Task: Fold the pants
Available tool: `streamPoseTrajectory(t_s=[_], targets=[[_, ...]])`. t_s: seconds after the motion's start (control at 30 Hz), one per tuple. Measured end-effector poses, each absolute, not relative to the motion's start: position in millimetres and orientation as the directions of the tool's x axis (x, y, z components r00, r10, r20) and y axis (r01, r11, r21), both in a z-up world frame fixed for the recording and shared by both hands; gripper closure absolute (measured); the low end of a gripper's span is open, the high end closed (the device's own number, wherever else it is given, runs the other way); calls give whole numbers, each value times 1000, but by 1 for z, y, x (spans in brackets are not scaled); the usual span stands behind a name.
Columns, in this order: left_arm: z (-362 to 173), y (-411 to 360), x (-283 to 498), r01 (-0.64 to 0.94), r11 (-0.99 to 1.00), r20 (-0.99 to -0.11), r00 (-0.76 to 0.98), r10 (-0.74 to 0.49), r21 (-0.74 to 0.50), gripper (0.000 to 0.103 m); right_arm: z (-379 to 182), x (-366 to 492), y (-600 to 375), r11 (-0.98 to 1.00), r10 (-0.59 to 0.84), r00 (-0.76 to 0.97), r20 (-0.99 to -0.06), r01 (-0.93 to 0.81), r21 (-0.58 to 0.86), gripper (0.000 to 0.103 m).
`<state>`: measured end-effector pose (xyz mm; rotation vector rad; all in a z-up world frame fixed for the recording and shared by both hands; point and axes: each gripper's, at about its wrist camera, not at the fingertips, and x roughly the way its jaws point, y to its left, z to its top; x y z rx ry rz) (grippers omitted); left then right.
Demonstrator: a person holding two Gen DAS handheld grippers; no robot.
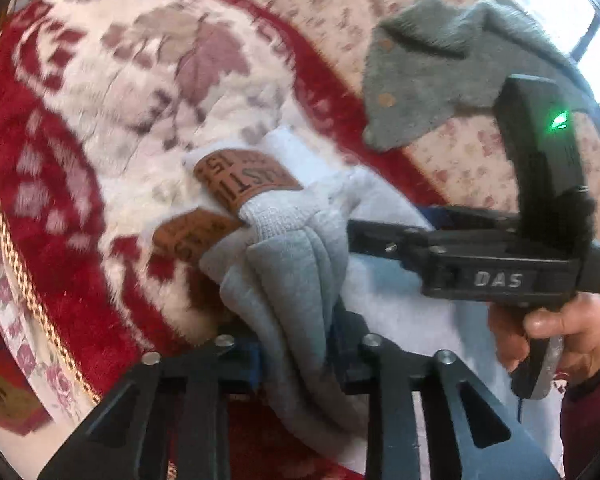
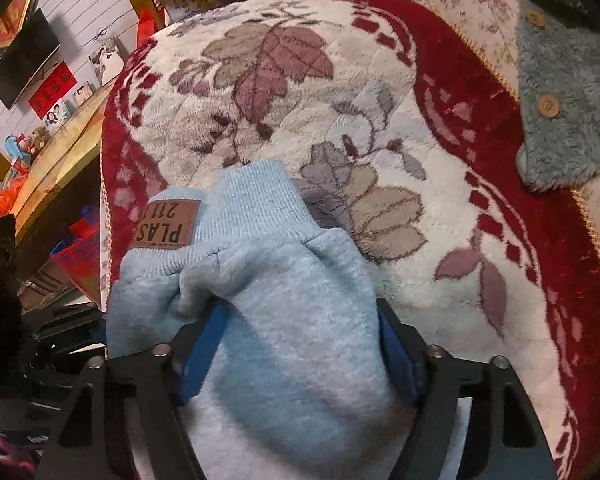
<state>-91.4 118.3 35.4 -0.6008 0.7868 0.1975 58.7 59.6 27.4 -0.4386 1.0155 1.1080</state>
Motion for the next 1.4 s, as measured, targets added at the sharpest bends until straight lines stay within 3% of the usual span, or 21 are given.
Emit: streamPoseTrajectory(t_s=[0.17, 0.4, 0.6, 0.83, 1.07, 1.13, 1.23, 1.27, 1.4], targets=[[68, 99, -97, -274, 872, -624, 780, -44, -404, 81, 50, 49, 48, 422, 559, 107, -822, -890, 171, 31], [117, 41, -102, -130, 967, -516, 857, -1, -218, 82, 102, 39, -1, 441, 627, 161, -762, -880, 177, 33], [148, -20, -107, 17, 995, -464, 884, -62, -100, 82, 134, 31, -67, 480, 671, 197, -715, -850, 216, 33], [149, -101, -123, 190, 982, -466, 868, -170, -3, 82, 140, 10, -166, 556, 691, 248, -679, -783, 279, 33], [107, -179, -138, 351, 931, -549, 800, -243, 100, 80, 84, -13, -265, 655, 669, 246, -702, -642, 400, 33], [93, -194, -138, 382, 919, -576, 774, -265, 91, 70, 60, -18, -293, 717, 615, 249, -748, -572, 399, 33], [81, -207, -142, 447, 894, -605, 721, -338, 34, 35, 41, -23, -333, 793, 555, 277, -784, -462, 398, 33], [79, -213, -145, 467, 884, -606, 711, -358, 26, 28, 39, -26, -350, 808, 549, 294, -782, -426, 407, 33], [85, -227, -160, 510, 859, -590, 708, -389, 46, 25, 52, -38, -396, 843, 527, 374, -763, -342, 414, 32]])
